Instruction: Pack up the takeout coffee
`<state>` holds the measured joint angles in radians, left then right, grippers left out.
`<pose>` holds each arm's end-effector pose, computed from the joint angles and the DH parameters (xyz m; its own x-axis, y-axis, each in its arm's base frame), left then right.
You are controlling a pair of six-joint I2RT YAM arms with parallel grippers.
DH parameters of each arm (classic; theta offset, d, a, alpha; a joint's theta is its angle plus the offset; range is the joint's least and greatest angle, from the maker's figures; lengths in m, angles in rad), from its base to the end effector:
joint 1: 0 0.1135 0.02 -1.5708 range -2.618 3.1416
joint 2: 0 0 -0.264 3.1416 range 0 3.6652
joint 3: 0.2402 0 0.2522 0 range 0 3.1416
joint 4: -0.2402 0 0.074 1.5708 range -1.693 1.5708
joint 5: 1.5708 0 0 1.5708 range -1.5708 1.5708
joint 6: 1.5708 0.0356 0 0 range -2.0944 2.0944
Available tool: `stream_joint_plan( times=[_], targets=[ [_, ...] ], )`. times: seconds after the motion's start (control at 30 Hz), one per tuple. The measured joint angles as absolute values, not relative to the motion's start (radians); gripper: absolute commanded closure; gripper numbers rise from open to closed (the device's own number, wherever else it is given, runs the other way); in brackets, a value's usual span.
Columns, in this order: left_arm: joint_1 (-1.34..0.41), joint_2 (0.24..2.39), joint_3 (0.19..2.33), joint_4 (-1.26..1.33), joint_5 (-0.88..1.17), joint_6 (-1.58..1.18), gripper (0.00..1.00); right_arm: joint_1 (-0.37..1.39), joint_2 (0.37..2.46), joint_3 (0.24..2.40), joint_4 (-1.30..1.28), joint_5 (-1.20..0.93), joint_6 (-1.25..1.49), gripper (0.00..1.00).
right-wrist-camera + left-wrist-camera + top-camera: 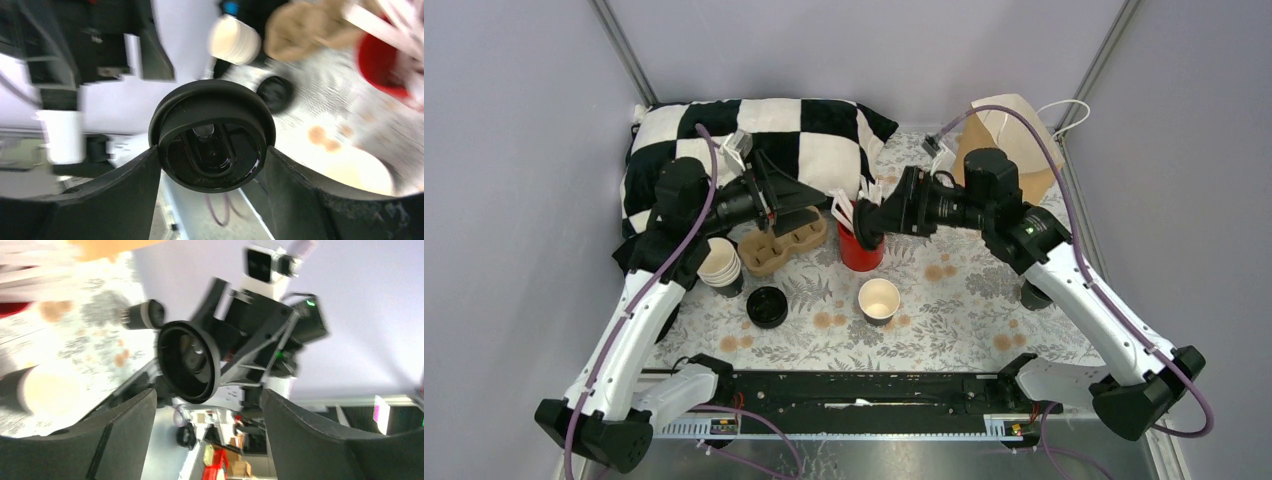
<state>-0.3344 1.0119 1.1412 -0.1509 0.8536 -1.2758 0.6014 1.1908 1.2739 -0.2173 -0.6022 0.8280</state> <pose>0.1920 -0.0951 0.4263 -0.8933 -0.3554 -0.2751 0.2501 0.1154 -0.9613 0.2060 0.1658 0.4250 -0.7590 0.2154 -0.6144 -0.5472 0.3005 0.7812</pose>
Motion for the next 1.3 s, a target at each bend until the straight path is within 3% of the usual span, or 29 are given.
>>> stream_joint_plan(
  times=[0.13, 0.23, 0.33, 0.5, 0.77, 1.3],
  targets=[
    [-0.319, 0.998, 1.18, -0.496, 0.717, -1.074, 0.11, 0.668, 1.181, 1.341, -0.578, -0.437, 0.624, 0.29],
    [-0.319, 1.011, 1.164, -0.667, 0.659, -0.976, 0.09, 0.851, 1.249, 1.427, -0.805, -0.25, 0.54, 0.28],
    [-0.319, 1.019, 1.133, -0.743, 0.641, -0.934, 0.09, 1.01, 1.363, 1.497, -0.958, -0.076, 0.512, 0.27],
    [-0.319, 1.018, 1.1, -0.793, 0.621, -0.902, 0.08, 1.126, 1.496, 1.51, -1.095, 0.123, 0.5, 0.26],
    [-0.319, 1.012, 1.075, -0.819, 0.609, -0.881, 0.08, 1.138, 1.581, 1.514, -1.124, 0.274, 0.492, 0.25],
    [-0.319, 1.012, 1.085, -0.87, 0.603, -0.809, 0.08, 1.131, 1.668, 1.528, -1.062, 0.303, 0.466, 0.24]
  ],
)
